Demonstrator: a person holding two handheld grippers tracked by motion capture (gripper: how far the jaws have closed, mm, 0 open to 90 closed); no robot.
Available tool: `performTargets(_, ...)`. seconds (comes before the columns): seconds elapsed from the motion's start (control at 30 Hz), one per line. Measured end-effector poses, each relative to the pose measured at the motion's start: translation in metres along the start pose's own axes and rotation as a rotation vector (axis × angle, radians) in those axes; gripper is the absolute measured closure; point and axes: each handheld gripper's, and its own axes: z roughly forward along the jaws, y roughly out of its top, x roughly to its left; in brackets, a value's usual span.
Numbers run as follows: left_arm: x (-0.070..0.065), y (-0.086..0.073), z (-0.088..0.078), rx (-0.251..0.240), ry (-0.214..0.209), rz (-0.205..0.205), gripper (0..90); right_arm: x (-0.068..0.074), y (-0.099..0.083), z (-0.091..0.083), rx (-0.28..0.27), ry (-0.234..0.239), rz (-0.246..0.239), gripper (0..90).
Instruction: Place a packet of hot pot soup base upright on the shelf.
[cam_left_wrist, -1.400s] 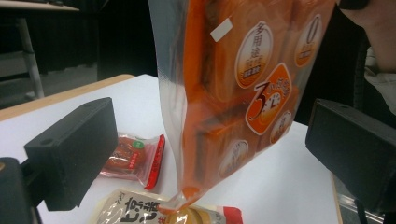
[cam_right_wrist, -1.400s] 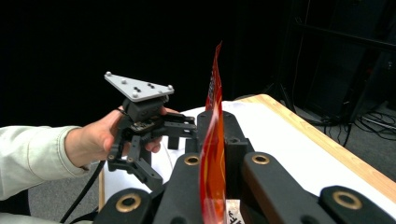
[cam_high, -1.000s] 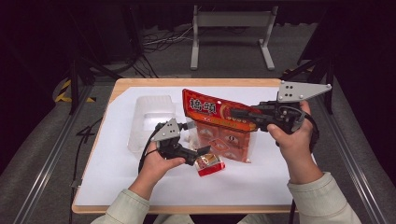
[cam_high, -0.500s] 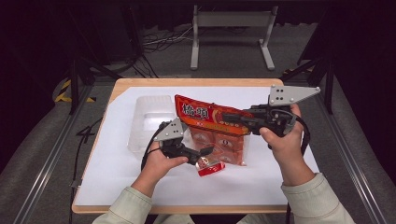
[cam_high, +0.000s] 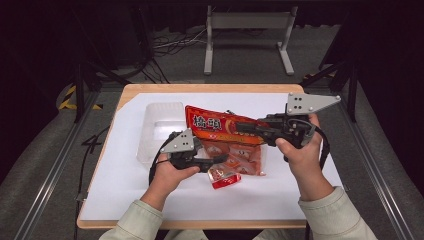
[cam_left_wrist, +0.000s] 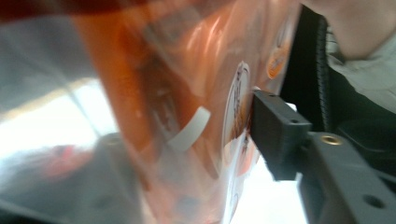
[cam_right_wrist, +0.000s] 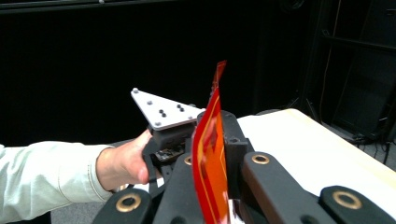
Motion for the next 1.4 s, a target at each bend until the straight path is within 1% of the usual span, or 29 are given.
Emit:
performTargets(0.03, -0.002, 0.001, 0.0, 0.004, -0.015, -0.007, 55.2, -0.001, 0.0, -0.001, -0.003, -0.001, 0.001, 90.0)
performTargets(0.13, -0.004, 0.004, -0.001, 0.015, -0.029, -0.004, 59.6, -0.002, -0.001, -0.005, -0.01, -0.004, 0.005, 90.0)
performTargets(0.27, -0.006, 0.005, -0.002, 0.028, -0.03, -0.01, 64.1, -0.002, -0.003, -0.007, -0.008, -0.02, 0.0, 90.0)
performTargets(0.43, -0.007, 0.007, -0.004, 0.045, -0.036, -0.033, 68.0, -0.005, -0.006, -0.007, -0.004, -0.039, 0.0, 90.0)
performTargets(0.47, -0.007, 0.007, -0.004, 0.051, -0.042, -0.043, 69.8, -0.005, -0.006, -0.008, -0.002, -0.042, 0.001, 89.9)
performTargets(0.5, -0.008, 0.007, -0.004, 0.057, -0.025, -0.033, 70.0, -0.005, -0.007, -0.008, -0.001, -0.039, 0.003, 89.8)
performTargets(0.53, -0.008, 0.007, -0.004, 0.062, -0.021, -0.033, 70.1, -0.006, -0.007, -0.007, 0.004, -0.042, 0.0, 89.6)
performTargets(0.63, -0.009, 0.007, -0.005, 0.072, -0.021, -0.041, 70.2, -0.005, -0.009, -0.007, 0.011, -0.054, -0.01, 89.1)
performTargets(0.8, -0.012, 0.009, -0.006, 0.071, 0.001, -0.047, 70.4, -0.005, -0.009, -0.009, 0.008, -0.071, -0.018, 86.3)
performTargets(0.87, -0.011, 0.01, -0.007, 0.072, -0.003, -0.051, 70.4, -0.005, -0.009, -0.009, 0.012, -0.079, -0.022, 85.7)
performTargets(1.0, -0.01, 0.01, -0.008, 0.071, 0.006, -0.048, 70.4, -0.005, -0.009, -0.009, 0.02, -0.095, -0.027, 83.7)
performTargets(1.2, -0.01, 0.01, -0.009, 0.077, 0.019, -0.05, 70.5, -0.009, -0.009, -0.013, 0.014, -0.119, -0.02, 75.6)
performTargets(1.27, -0.011, 0.011, -0.01, 0.081, 0.029, -0.051, 70.5, -0.01, -0.01, -0.015, 0.009, -0.138, -0.019, 72.4)
performTargets(1.4, -0.009, 0.011, -0.014, 0.065, 0.031, -0.06, 70.5, -0.013, -0.012, -0.023, -0.018, -0.156, -0.005, 64.8)
